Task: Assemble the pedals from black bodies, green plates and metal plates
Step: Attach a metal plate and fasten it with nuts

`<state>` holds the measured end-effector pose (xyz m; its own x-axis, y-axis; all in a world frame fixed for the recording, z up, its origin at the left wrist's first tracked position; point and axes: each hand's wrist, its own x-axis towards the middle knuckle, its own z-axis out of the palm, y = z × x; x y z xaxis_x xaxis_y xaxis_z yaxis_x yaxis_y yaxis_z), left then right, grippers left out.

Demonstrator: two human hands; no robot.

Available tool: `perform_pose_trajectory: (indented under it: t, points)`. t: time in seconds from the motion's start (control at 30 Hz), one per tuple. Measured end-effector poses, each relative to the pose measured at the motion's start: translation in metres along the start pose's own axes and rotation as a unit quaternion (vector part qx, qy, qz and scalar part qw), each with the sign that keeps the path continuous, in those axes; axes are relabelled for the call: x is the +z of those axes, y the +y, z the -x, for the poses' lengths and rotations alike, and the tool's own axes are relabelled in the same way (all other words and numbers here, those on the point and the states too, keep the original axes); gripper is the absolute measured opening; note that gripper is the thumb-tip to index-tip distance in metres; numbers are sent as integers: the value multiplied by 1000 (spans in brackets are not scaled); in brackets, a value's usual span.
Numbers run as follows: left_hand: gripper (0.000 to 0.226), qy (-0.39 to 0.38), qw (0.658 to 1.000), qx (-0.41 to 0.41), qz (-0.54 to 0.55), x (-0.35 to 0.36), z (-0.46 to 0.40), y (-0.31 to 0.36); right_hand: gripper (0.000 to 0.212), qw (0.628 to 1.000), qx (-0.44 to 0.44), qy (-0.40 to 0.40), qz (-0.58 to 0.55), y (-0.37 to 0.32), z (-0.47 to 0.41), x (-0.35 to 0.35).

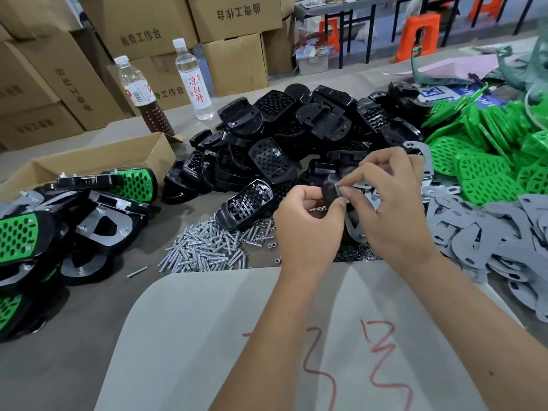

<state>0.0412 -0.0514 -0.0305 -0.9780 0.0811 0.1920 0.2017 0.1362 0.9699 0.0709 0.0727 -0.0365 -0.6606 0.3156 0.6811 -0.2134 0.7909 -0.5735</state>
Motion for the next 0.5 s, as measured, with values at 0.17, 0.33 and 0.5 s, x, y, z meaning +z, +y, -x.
perform_pose_trajectory:
  t: [0.17,0.33,0.5]
  points:
    - [13,-18,1000,5,7,-1,0,5,13,998,-34,8,55,3,-2,5]
    - [17,-55,990,-78,100,-8,-3,8,16,993,-67,-11,95,5,0,11]
    - [31,-102,968,-160,163,-8,-1,10,18,993,-72,-14,95,8,0,13]
